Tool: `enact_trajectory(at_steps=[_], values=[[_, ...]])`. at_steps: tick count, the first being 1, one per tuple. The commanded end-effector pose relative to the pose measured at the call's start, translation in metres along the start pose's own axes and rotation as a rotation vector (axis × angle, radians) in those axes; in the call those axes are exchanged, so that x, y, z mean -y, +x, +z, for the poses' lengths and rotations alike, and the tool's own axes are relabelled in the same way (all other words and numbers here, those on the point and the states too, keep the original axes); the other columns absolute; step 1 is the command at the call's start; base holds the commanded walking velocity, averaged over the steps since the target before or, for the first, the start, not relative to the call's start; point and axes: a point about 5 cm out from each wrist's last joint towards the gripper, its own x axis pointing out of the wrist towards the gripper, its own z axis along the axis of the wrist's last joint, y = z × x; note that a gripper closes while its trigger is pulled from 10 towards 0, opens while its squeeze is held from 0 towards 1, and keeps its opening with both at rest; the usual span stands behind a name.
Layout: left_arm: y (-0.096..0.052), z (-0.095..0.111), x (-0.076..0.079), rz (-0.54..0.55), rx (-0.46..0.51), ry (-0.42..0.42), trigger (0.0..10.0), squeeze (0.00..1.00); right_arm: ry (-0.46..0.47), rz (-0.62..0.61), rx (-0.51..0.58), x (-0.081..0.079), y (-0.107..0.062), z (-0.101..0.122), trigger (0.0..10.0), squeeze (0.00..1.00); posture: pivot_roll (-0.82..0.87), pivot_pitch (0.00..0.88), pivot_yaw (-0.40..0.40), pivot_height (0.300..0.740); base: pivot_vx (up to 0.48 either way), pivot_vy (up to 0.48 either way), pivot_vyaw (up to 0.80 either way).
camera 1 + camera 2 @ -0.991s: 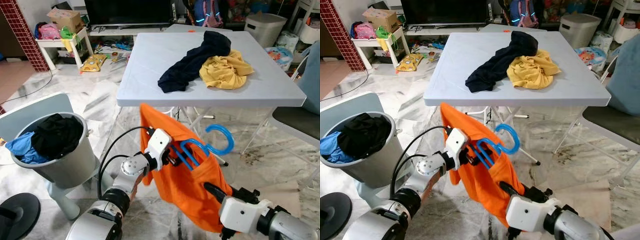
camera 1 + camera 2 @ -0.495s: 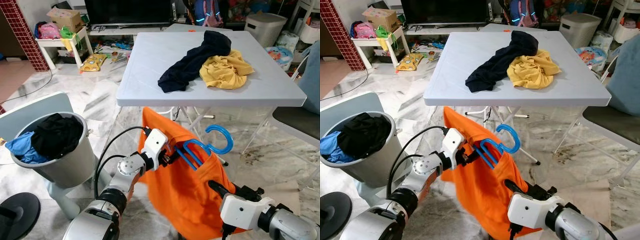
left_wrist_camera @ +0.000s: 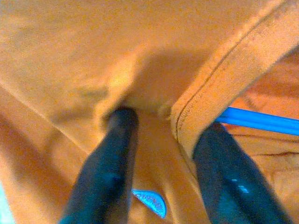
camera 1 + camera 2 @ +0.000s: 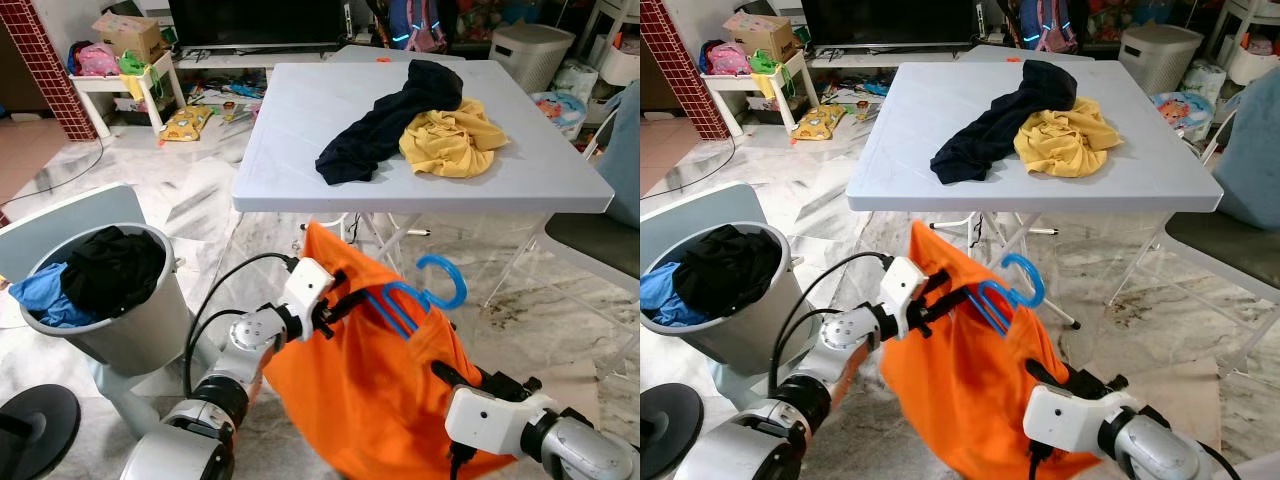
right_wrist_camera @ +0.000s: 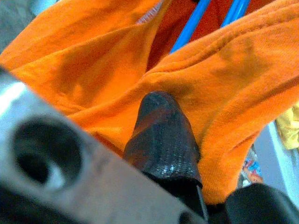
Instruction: Hang hanger
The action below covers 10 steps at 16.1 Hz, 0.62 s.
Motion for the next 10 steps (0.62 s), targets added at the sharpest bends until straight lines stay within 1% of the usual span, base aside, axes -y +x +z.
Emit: enact_trajectory(at_steps=[1,6,7,9,10], values=[[0.0,0.005,-0.004,0.005,0.02,0.012,0.0,0.0,-0.026,-0.002,0.011,0.001,0.001,0.003,10.0,0.0,-0.09,0.0,0.027,0.74,0.0,0.0,0.0],[0.002,0.007,-0.002,-0.006,0.031,0.008,0.0,0.0,-0.07,-0.037,-0.035,0.007,0.003,-0.004,10.0,0.0,-0.09,0.0,0.023,0.74,0.0,0.0,0.0],[0.002,0.01,-0.005,0.004,0.042,0.007,0.0,0.0,-0.101,-0.04,-0.059,0.009,0.001,-0.008,10.0,0.0,-0.09,0.0,0.022,0.74,0.0,0.0,0.0],[0.001,0.013,-0.01,0.025,0.048,0.007,0.0,0.0,-0.118,-0.041,-0.092,0.011,-0.001,-0.015,10.0,0.0,-0.09,0.0,0.021,0.74,0.0,0.0,0.0],[0.001,0.015,-0.013,0.037,0.054,0.012,0.0,0.0,-0.146,-0.044,-0.121,0.015,-0.003,-0.02,10.0,0.0,-0.09,0.0,0.022,0.74,0.0,0.0,0.0]])
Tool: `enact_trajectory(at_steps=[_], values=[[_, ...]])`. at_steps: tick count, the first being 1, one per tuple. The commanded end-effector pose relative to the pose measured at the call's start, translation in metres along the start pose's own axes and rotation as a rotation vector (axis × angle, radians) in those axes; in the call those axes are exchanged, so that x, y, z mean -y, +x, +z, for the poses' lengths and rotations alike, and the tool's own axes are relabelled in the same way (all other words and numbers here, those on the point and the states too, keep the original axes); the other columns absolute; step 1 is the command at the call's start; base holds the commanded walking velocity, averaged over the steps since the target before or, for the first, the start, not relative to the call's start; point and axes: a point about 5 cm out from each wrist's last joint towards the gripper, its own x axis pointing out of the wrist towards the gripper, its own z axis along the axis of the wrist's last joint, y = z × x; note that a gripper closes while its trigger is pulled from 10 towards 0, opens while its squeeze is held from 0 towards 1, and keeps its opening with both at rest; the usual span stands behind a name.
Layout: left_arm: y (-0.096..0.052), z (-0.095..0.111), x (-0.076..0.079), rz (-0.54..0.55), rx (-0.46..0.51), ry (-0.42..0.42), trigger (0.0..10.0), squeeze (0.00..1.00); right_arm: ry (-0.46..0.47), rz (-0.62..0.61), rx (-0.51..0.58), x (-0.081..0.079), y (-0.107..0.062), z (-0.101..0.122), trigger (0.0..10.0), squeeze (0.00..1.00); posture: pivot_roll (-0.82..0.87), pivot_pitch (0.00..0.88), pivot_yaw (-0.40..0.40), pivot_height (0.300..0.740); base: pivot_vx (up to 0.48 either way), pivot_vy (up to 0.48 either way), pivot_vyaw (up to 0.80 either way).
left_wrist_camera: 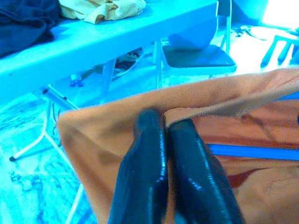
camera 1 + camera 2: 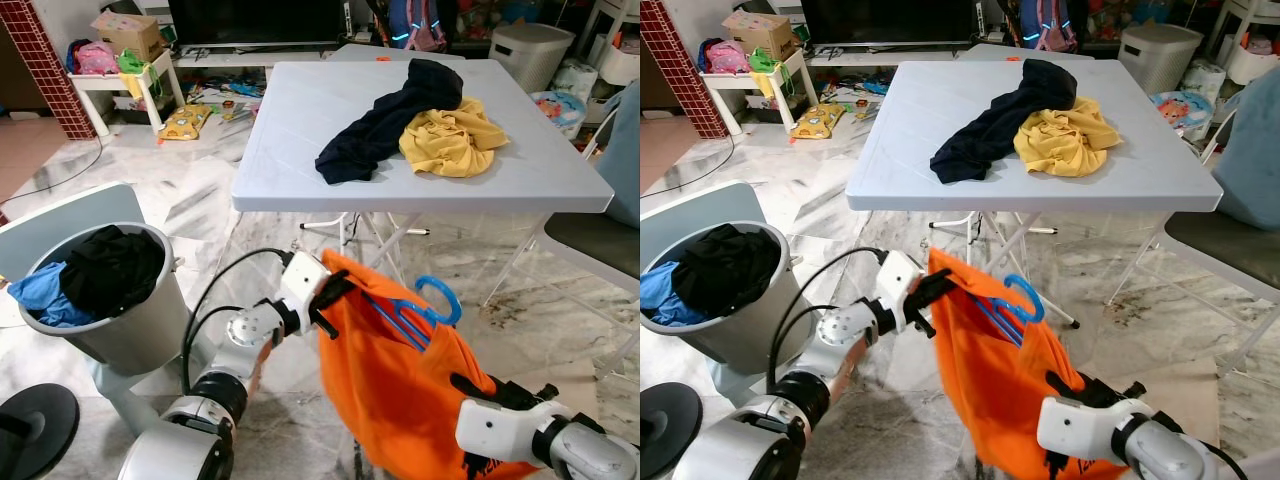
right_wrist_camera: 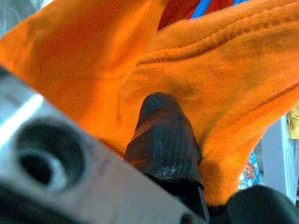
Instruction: Hang hanger
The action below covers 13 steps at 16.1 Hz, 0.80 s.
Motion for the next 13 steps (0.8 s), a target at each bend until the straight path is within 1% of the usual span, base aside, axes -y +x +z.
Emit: enact_trajectory(at_steps=[1,4,6,7,8,9,12,13], values=[[0.001,0.009,-0.007,0.014,0.026,0.02,0.0,0.0,-0.026,0.001,0.003,0.002,-0.001,0.0,10.0,0.0,-0.09,0.0,0.022,0.74,0.0,0.0,0.0],[0.001,0.011,-0.01,0.03,0.031,0.033,0.0,0.0,-0.034,-0.014,-0.016,0.006,-0.005,-0.007,10.0,0.0,-0.09,0.0,0.023,0.74,0.0,0.0,0.0],[-0.003,0.017,-0.023,0.074,0.029,0.053,0.0,0.0,-0.107,0.027,-0.111,0.003,-0.013,-0.027,10.0,0.0,-0.09,0.0,0.022,0.74,0.0,0.0,0.0],[-0.004,0.018,-0.027,0.086,0.023,0.062,0.0,0.0,-0.126,0.049,-0.142,0.002,-0.018,-0.036,10.0,0.0,-0.09,0.0,0.021,0.74,0.0,0.0,0.0],[-0.006,0.019,-0.03,0.089,0.02,0.067,0.0,0.0,-0.139,0.056,-0.175,0.008,-0.03,-0.045,10.0,0.0,-0.09,0.0,0.022,0.74,0.0,0.0,0.0],[-0.006,0.018,-0.03,0.089,0.019,0.07,0.0,0.0,-0.141,0.055,-0.192,0.015,-0.04,-0.05,10.0,0.0,-0.09,0.0,0.022,0.74,0.0,0.0,0.0],[-0.007,0.015,-0.029,0.074,0.001,0.074,0.0,0.0,-0.155,0.035,-0.228,0.033,-0.065,-0.057,10.0,0.0,-0.1,0.0,0.025,0.74,0.0,0.0,0.0],[-0.008,0.013,-0.028,0.061,-0.013,0.081,0.0,0.0,-0.154,0.029,-0.225,0.043,-0.078,-0.055,10.0,0.0,-0.1,0.0,0.026,0.74,0.0,0.0,0.0]])
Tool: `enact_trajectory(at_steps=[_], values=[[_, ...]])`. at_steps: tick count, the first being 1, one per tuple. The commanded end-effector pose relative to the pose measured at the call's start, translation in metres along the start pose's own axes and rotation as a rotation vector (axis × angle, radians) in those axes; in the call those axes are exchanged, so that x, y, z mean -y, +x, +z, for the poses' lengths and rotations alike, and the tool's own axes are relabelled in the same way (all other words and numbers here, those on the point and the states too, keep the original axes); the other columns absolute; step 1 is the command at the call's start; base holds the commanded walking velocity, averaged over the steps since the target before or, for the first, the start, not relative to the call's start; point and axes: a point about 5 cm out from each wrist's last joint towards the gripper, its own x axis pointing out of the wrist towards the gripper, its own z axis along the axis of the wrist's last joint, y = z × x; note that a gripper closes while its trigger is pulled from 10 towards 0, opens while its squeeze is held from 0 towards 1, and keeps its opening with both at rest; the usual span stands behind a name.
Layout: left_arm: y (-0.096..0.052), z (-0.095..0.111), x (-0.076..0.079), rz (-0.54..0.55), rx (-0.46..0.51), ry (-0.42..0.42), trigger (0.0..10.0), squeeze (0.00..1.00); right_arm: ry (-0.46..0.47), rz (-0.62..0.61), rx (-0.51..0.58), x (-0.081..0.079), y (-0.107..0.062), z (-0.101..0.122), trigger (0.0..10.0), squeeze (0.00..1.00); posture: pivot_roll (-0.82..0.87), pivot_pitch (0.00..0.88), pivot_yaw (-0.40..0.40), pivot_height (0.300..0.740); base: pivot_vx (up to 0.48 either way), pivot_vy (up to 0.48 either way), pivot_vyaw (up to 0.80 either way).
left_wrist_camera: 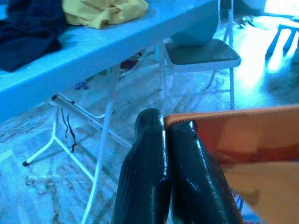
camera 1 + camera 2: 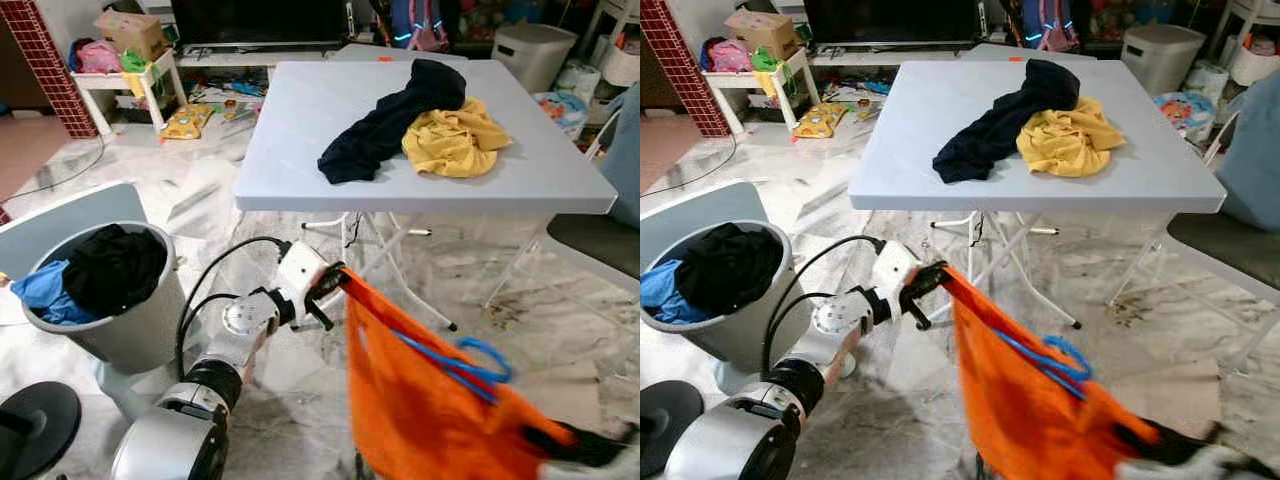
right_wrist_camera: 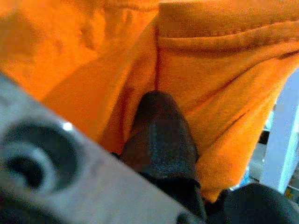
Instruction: Hang hanger
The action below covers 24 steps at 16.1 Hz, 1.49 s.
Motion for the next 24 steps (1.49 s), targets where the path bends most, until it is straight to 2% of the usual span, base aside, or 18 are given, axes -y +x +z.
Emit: enact_trajectory(at_steps=[1,3,6,9,12,13,16,17,18,20,21,22,23,24], values=[[-0.01,0.001,-0.018,0.073,-0.001,0.006,0.0,0.0,0.026,-0.026,-0.044,0.013,-0.016,-0.01,10.0,0.0,-0.1,0.0,0.026,0.74,0.0,0.0,0.0],[-0.011,-0.002,-0.017,0.048,-0.031,0.021,0.0,0.0,0.002,-0.06,-0.058,0.029,-0.033,-0.011,10.0,0.0,-0.1,0.0,0.027,0.74,0.0,0.0,0.0],[-0.012,-0.005,-0.017,0.022,-0.066,0.039,0.0,0.0,-0.028,-0.125,-0.023,0.048,-0.044,-0.003,10.0,0.0,-0.1,0.0,0.028,0.74,0.0,0.0,0.0],[-0.013,-0.01,-0.014,0.005,-0.096,0.05,0.0,0.0,-0.002,-0.05,0.093,0.04,-0.046,0.017,10.0,0.0,-0.1,0.0,0.031,0.74,0.0,0.0,0.0],[-0.015,-0.011,-0.016,0.006,-0.105,0.047,0.0,0.0,0.004,0.044,0.16,0.032,-0.062,0.031,10.0,0.0,-0.1,0.0,0.034,0.74,0.0,0.0,0.0],[-0.016,-0.012,-0.017,0.005,-0.111,0.044,0.0,0.0,-0.001,0.04,0.153,0.036,-0.072,0.029,10.0,0.0,-0.1,0.0,0.035,0.74,0.0,0.0,0.0],[-0.015,-0.013,-0.013,-0.007,-0.107,0.019,0.0,0.0,0.039,-0.025,0.172,0.047,-0.081,0.03,10.0,0.0,-0.11,0.0,0.038,0.74,0.0,0.0,0.0],[-0.013,-0.014,-0.01,-0.01,-0.098,0.009,0.0,0.0,0.054,-0.079,0.191,0.053,-0.078,0.032,10.0,0.0,-0.11,0.0,0.038,0.74,0.0,0.0,0.0],[-0.007,-0.012,-0.002,-0.009,-0.061,-0.011,0.0,0.0,0.061,-0.183,0.232,0.058,-0.059,0.043,10.0,0.0,-0.1,0.0,0.034,0.74,0.0,0.0,0.0],[-0.003,-0.01,0.004,0.011,-0.029,-0.017,0.0,0.0,0.082,-0.186,0.255,0.049,-0.041,0.048,10.0,0.0,-0.1,0.0,0.033,0.74,0.0,0.0,0.0],[-0.001,-0.009,0.006,0.027,-0.013,-0.041,3.0,0.0,0.102,-0.179,0.288,0.041,-0.028,0.053,10.0,0.0,-0.1,0.0,0.032,0.74,0.0,0.0,0.0],[-0.001,-0.011,0.009,0.011,-0.018,-0.051,10.0,0.0,0.139,-0.218,0.317,0.041,-0.017,0.058,10.0,0.0,-0.1,0.0,0.031,0.74,0.0,0.0,0.0],[-0.001,-0.012,0.011,0.001,-0.023,-0.052,10.0,0.0,0.164,-0.237,0.335,0.042,-0.011,0.062,10.0,0.0,-0.1,0.0,0.031,0.74,0.0,0.0,0.0],[0.0,-0.014,0.016,-0.035,-0.032,-0.057,10.0,1.0,0.181,-0.246,0.376,0.04,-0.001,0.073,10.0,0.0,-0.1,0.0,0.031,0.74,0.0,0.0,0.0]])
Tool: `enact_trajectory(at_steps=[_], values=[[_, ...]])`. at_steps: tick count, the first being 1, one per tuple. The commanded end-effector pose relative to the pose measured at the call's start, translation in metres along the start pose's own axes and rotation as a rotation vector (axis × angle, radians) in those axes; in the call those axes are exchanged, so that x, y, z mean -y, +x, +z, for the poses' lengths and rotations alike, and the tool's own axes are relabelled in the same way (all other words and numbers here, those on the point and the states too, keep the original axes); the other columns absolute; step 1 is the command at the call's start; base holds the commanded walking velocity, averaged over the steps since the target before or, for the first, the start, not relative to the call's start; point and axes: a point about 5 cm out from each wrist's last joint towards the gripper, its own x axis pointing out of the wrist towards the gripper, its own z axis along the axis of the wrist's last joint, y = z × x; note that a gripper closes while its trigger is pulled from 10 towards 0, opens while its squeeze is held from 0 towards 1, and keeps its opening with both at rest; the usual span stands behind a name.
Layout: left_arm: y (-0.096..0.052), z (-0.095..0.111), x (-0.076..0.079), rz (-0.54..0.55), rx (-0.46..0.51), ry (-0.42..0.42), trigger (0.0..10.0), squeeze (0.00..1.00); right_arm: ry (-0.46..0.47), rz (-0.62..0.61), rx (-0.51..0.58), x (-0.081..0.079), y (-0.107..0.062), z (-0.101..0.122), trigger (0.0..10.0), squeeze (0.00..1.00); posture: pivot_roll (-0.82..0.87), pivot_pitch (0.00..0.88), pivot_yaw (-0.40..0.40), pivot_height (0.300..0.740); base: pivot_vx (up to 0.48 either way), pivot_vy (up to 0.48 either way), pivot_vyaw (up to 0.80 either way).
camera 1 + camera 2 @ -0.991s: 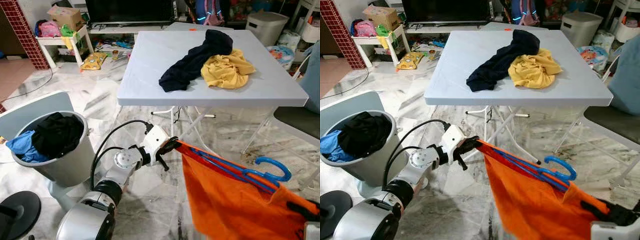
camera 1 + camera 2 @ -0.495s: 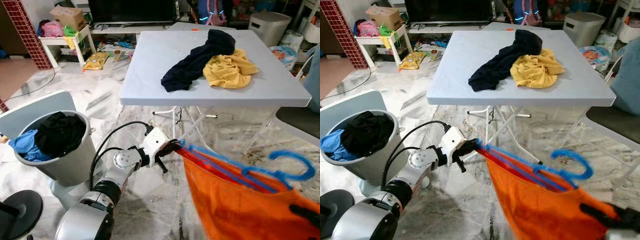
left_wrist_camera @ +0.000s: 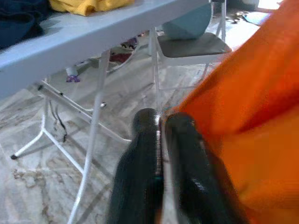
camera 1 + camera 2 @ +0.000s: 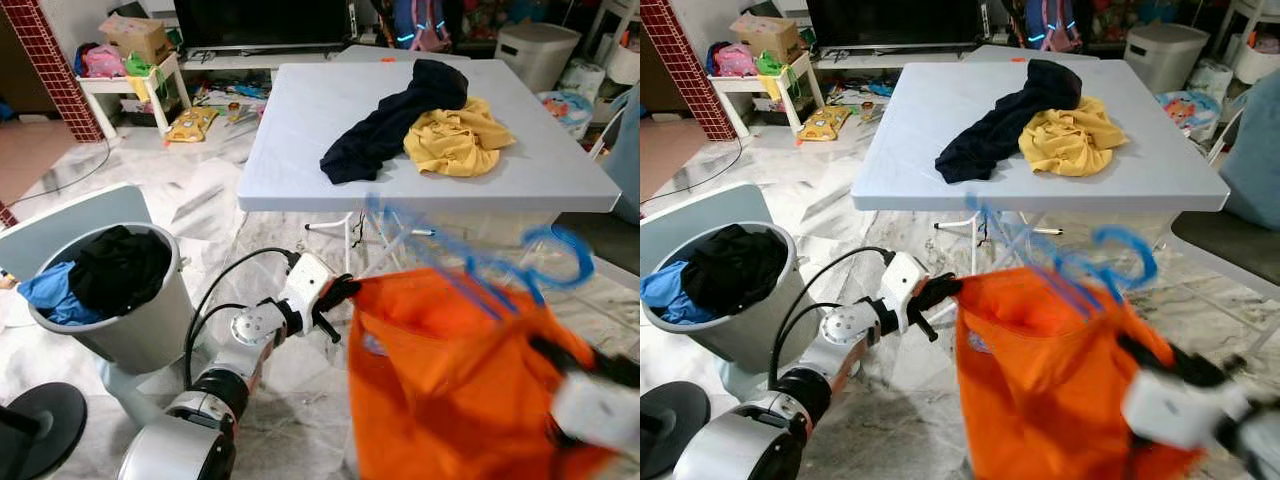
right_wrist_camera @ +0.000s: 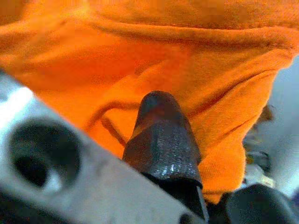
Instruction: Hang hanger
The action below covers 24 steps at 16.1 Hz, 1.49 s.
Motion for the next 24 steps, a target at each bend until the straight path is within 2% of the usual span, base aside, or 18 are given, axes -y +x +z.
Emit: enact_trajectory(at_steps=[1,2,5,9,12,13,14,17,22,23,24], values=[[-0.002,-0.005,0.003,-0.036,-0.028,0.008,10.0,1.0,0.002,-0.012,0.015,-0.005,0.009,0.004,10.0,0.0,-0.1,0.0,0.03,0.74,0.0,0.0,0.0],[-0.001,-0.006,0.009,-0.086,-0.029,0.022,10.0,1.0,0.0,-0.006,0.01,-0.011,0.017,0.003,10.0,0.0,-0.1,0.0,0.029,0.74,0.0,0.0,0.0],[-0.004,-0.006,0.014,-0.191,-0.032,0.072,10.0,1.0,-0.077,0.016,-0.046,-0.016,0.025,-0.006,10.0,0.0,-0.1,0.0,0.028,0.74,0.0,0.0,0.0],[-0.008,-0.003,0.02,-0.329,-0.008,0.112,10.0,1.0,-0.186,0.061,-0.155,-0.009,0.03,-0.021,10.0,0.0,-0.09,0.0,0.028,0.74,0.0,0.0,0.0],[-0.007,0.001,0.031,-0.43,0.038,0.141,10.0,1.0,-0.279,0.164,-0.226,-0.006,0.032,-0.034,10.0,0.0,-0.09,0.0,0.026,0.74,0.0,0.0,0.0],[-0.01,0.003,0.037,-0.517,0.058,0.145,10.0,1.0,-0.33,0.227,-0.283,0.0,0.03,-0.042,10.0,0.0,-0.09,0.0,0.024,0.74,0.0,0.0,0.0],[-0.011,0.003,0.037,-0.524,0.061,0.144,10.0,1.0,-0.332,0.233,-0.286,0.001,0.029,-0.043,10.0,0.0,-0.09,0.0,0.024,0.74,0.0,0.0,0.0],[-0.01,0.013,0.032,-0.527,0.089,0.18,10.0,1.0,-0.43,0.359,-0.341,0.009,0.021,-0.048,10.0,0.0,-0.08,0.0,0.026,0.74,0.0,0.0,0.0],[-0.017,0.004,0.03,-0.582,0.015,0.231,10.0,1.0,-0.476,0.452,-0.267,0.012,0.016,-0.032,10.0,0.0,-0.09,0.0,0.03,0.74,0.0,0.0,0.0],[-0.017,0.002,0.032,-0.603,0.005,0.241,10.0,0.65,-0.497,0.481,-0.254,0.011,0.013,-0.028,10.0,0.0,-0.09,0.0,0.032,0.74,0.0,0.0,0.0],[-0.016,0.002,0.033,-0.608,0.002,0.248,10.0,0.54,-0.506,0.497,-0.244,0.01,0.012,-0.026,10.0,0.0,-0.09,0.0,0.034,0.74,0.0,0.0,0.0]])
